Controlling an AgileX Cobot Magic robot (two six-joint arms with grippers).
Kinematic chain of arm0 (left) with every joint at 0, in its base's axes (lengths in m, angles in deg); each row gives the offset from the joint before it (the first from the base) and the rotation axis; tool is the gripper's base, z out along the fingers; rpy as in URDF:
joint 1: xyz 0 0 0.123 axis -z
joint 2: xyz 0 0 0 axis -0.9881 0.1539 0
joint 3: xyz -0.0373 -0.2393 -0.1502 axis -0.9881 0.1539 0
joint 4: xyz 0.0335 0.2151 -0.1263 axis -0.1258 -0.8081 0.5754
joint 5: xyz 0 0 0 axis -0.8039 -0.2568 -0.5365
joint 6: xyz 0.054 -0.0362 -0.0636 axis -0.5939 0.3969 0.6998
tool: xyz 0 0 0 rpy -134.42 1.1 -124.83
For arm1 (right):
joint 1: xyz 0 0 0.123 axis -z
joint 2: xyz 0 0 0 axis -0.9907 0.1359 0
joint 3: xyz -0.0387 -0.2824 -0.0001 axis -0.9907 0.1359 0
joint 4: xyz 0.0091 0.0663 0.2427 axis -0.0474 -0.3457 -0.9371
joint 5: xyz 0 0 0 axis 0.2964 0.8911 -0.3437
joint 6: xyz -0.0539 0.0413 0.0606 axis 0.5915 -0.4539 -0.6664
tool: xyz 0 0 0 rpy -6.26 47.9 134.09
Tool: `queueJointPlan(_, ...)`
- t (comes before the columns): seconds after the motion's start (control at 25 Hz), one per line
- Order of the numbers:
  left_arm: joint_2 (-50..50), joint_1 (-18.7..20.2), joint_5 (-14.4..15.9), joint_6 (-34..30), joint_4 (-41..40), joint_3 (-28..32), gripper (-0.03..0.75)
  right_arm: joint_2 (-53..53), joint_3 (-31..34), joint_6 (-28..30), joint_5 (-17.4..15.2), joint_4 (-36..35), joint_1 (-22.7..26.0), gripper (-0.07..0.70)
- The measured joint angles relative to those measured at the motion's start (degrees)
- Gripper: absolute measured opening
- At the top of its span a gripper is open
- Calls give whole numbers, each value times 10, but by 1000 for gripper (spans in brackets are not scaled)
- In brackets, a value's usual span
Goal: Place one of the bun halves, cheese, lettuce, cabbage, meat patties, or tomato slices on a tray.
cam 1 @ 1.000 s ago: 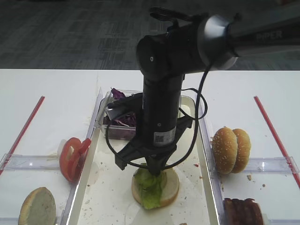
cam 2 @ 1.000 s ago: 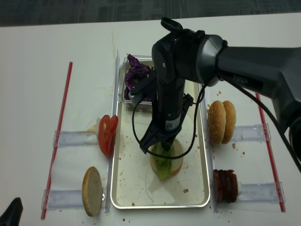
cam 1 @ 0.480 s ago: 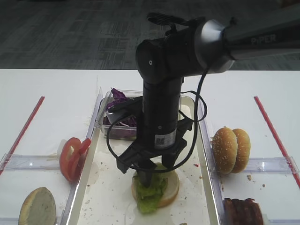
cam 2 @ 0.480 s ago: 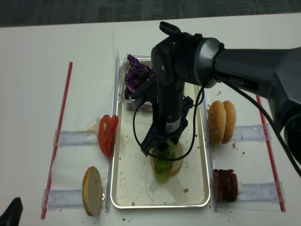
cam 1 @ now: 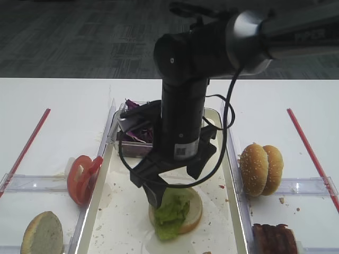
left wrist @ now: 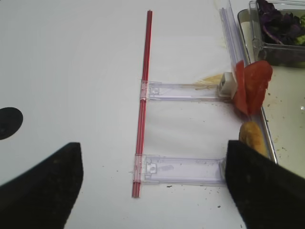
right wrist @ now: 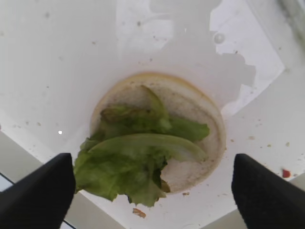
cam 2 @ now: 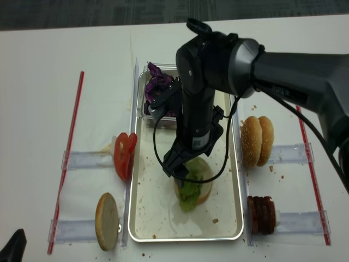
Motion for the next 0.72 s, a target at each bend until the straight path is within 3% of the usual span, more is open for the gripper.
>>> queueJointPlan(0.44, 0, 0, 0, 0, 0, 0, 596, -135, -66, -23, -28, 25, 0, 689)
queueJointPlan(0.72, 0, 0, 0, 0, 0, 0, 596, -138, -66, -53, -40, 54, 10, 689)
